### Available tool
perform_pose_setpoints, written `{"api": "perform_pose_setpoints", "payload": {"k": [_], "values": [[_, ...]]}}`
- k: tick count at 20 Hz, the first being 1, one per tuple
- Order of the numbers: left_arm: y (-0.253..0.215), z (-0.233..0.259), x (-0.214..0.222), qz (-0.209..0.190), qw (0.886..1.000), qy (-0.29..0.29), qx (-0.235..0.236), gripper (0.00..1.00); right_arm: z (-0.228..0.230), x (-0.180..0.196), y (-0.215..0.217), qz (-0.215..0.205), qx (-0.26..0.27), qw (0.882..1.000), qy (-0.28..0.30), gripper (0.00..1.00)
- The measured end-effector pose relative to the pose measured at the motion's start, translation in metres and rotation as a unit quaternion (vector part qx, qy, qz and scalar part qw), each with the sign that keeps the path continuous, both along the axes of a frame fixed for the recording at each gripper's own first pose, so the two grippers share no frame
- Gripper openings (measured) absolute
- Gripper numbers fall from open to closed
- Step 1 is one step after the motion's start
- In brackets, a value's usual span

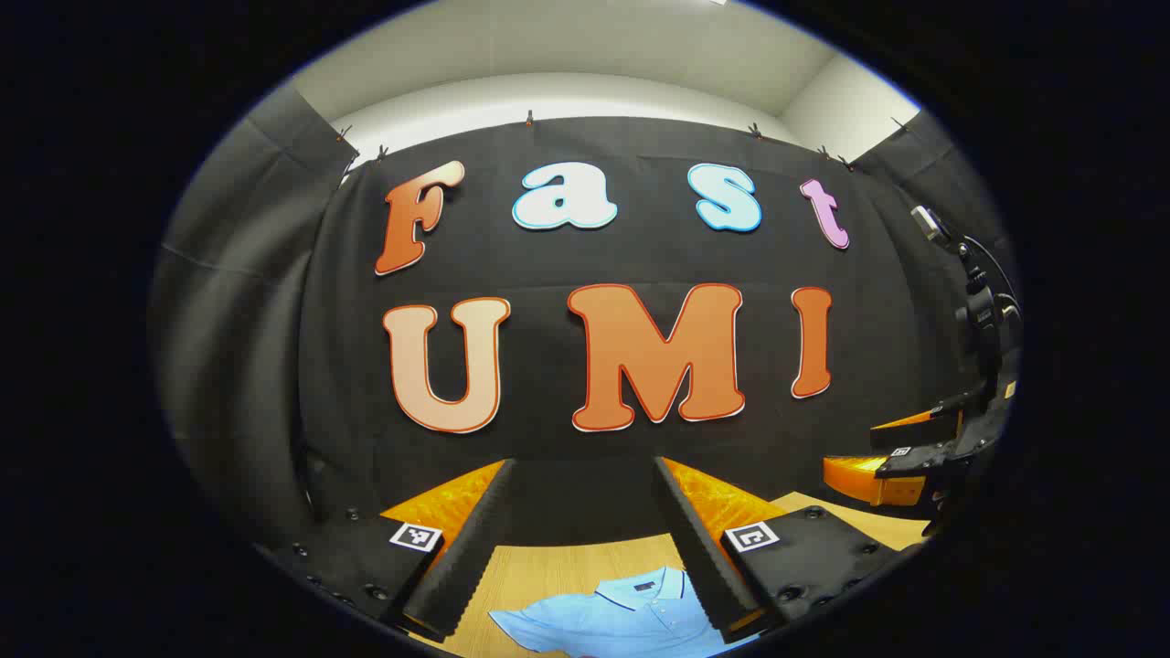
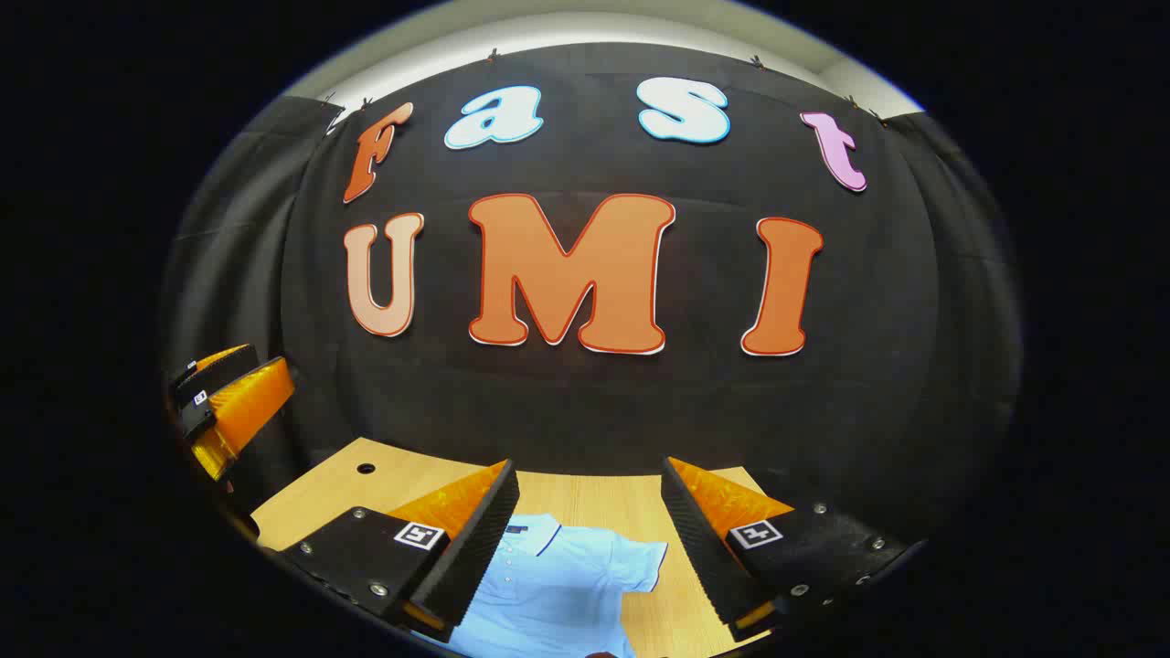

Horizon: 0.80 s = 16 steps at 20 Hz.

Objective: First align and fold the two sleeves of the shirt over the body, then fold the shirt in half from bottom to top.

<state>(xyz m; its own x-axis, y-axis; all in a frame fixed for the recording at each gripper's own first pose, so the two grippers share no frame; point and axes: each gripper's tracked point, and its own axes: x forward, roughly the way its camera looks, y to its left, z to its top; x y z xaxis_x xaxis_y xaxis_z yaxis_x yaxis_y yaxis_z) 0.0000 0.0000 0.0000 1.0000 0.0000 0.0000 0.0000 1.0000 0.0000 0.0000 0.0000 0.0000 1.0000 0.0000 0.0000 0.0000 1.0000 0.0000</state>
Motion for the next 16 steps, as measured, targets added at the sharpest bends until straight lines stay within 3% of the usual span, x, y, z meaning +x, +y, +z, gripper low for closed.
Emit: {"api": "perform_pose_setpoints", "payload": {"k": [8, 16], "values": [[-0.011, -0.008, -0.011, -0.009, 1.000, 0.015, -0.008, 0.95, -0.018, -0.008, 0.002, 0.011, -0.045, 0.999, 0.001, 0.98], [-0.008, 0.004, -0.030, -0.019, 1.000, -0.016, 0.009, 0.99, -0.037, 0.004, -0.006, 0.003, -0.030, 0.999, 0.031, 0.98]]}}
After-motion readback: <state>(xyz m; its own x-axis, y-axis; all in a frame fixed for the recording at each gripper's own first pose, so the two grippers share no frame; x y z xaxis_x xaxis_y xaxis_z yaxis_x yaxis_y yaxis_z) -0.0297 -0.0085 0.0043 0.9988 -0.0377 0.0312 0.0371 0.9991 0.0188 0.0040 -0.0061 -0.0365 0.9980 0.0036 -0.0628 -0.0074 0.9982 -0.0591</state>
